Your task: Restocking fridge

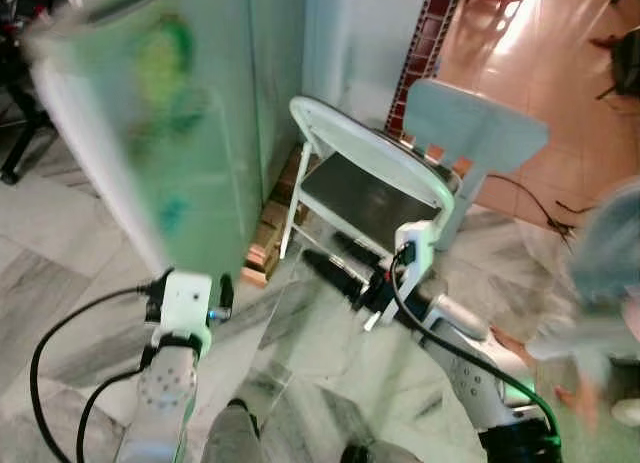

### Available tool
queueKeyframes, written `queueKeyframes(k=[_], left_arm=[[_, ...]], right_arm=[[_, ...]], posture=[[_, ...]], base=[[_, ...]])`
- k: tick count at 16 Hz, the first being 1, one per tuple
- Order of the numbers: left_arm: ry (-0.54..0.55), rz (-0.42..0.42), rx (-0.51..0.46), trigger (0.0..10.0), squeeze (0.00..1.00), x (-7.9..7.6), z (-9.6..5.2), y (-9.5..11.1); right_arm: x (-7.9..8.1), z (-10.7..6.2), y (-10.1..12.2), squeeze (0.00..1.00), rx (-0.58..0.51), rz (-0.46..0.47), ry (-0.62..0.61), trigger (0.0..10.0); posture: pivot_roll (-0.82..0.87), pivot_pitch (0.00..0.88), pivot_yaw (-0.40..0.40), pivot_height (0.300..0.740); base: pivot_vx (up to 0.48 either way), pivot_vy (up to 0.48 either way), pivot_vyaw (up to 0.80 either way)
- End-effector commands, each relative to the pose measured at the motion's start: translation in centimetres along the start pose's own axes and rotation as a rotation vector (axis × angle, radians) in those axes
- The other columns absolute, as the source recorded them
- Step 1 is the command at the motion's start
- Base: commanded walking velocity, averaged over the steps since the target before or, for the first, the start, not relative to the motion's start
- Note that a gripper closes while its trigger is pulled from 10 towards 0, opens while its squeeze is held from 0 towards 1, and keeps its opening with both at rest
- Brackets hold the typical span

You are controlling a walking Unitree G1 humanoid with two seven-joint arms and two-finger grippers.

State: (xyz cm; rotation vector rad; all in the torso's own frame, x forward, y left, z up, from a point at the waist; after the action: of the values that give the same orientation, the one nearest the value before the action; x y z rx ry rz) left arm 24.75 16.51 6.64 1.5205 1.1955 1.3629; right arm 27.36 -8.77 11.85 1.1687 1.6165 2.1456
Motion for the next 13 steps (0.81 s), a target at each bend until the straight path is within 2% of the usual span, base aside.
queueKeyframes(k=[1, 2, 3, 8, 13], left_arm=[[0.017, -0.022, -0.012, 10.0, 0.0, 0.0, 0.0, 0.2], [0.035, -0.044, -0.02, 10.0, 0.0, 0.3, 0.0, 0.3], [0.052, -0.05, -0.015, 10.0, 0.0, 0.6, 0.0, 0.2], [0.032, -0.044, -0.056, 10.0, 0.0, 0.2, 0.8, 1.0], [0.019, -0.058, -0.055, 10.0, 0.0, -0.1, 0.7, 1.0]], right_arm=[[-1.4, -0.5, 0.4, 0.0, -0.037, -0.103, -0.148, 10.0], [-2.5, -0.8, 0.9, 0.0, -0.08, -0.171, -0.271, 10.0], [-3.6, -1.5, 1.3, 0.0, -0.136, -0.156, -0.379, 10.0], [-4.8, -1.9, 1.0, 0.0, -0.144, -0.209, -0.524, 10.0], [-5.5, -2.0, 0.9, 0.0, -0.144, -0.215, -0.572, 10.0]], posture=[[0.18, 0.135, -0.068, 0.74], [0.17, 0.131, -0.068, 0.74], [0.17, 0.129, -0.07, 0.74], [0.16, 0.129, -0.069, 0.74], [0.16, 0.128, -0.069, 0.74]], base=[[0.0, 0.0, 0.0], [0.0, 0.0, 0.0], [0.0, 0.0, 0.0], [0.0, 0.46, 0.0], [0.0, 0.478, 0.0]])
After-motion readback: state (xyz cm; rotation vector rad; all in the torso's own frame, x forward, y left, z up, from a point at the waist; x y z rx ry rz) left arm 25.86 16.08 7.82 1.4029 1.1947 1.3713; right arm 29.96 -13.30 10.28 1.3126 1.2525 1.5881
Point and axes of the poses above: a point about 5 cm out from each wrist's last joint towards the gripper, its own z axis pointing out of the wrist towards the gripper, its own y axis along the axis of the wrist's last joint, x = y × z, the point moved 1 cm from there along z, pointing out of the wrist towards the gripper, and after that the axes turned 3 degrees about z, right-handed, at the moved point
